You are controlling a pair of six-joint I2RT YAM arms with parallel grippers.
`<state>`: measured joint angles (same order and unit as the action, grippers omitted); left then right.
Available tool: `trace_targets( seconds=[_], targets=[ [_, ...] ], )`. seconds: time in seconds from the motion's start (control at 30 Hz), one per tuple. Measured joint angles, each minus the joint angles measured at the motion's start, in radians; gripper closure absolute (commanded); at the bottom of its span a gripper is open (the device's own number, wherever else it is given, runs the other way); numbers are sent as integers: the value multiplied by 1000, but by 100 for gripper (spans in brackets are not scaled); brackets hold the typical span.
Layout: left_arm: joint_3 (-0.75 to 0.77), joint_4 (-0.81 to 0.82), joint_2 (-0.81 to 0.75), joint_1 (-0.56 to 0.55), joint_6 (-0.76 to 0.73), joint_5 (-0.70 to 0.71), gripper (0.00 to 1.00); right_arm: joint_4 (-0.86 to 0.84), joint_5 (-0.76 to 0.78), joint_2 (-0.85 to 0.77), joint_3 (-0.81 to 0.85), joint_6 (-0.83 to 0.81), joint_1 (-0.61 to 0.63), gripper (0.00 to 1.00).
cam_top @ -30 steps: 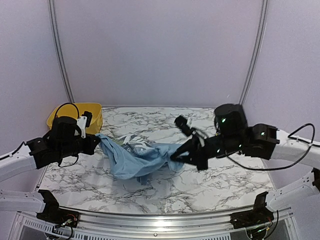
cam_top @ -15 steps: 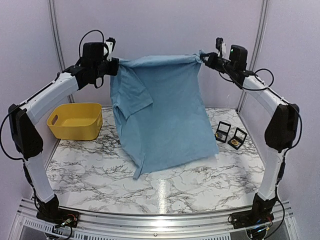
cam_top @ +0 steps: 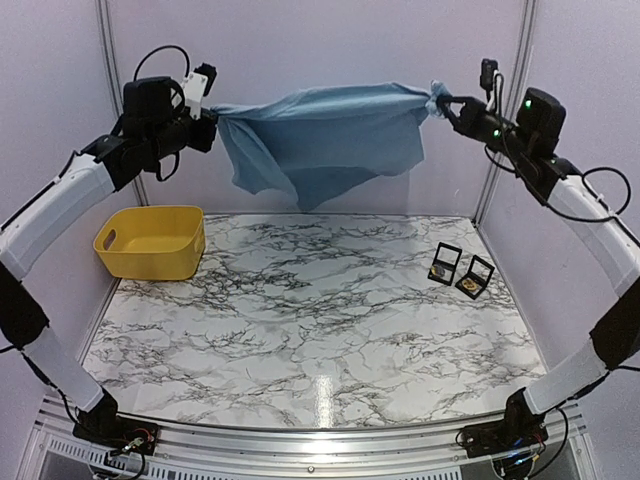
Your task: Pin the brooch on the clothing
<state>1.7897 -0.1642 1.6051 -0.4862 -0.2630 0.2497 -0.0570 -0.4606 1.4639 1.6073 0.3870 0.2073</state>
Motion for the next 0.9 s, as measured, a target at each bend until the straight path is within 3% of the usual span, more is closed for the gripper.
trace_targets(
  seconds=[0.1, 0.13, 0.3, 0.4, 0.53, 0.63, 0.8, 0.9],
  targets=[
    [-237, -29, -116, 0, 0, -82, 99, 10, 8, -77, -228, -19, 0, 100],
    [-312, -43, -150, -2, -4, -119, 94, 7, 12, -94, -312, -22, 0, 100],
    [-574, -89, -187, -55, -26, -303, 19, 58, 16, -64, -600, -21, 0, 100],
    [-592, -145, -48, -137, -31, -347, 2, 93, 21, 16, -625, -23, -2, 100],
    [-585, -209, 109, -198, 22, -330, 1, 137, 21, 105, -580, -42, -4, 100],
    [-604, -216, 84, -192, 84, -285, 1, 149, 21, 145, -534, -52, -4, 100],
    [-707, -182, -34, -164, 266, -145, 18, 155, 20, 152, -499, -68, -4, 100],
    [-758, -174, -17, -118, 365, -85, 21, 158, 19, 152, -497, -72, -4, 100]
  ],
)
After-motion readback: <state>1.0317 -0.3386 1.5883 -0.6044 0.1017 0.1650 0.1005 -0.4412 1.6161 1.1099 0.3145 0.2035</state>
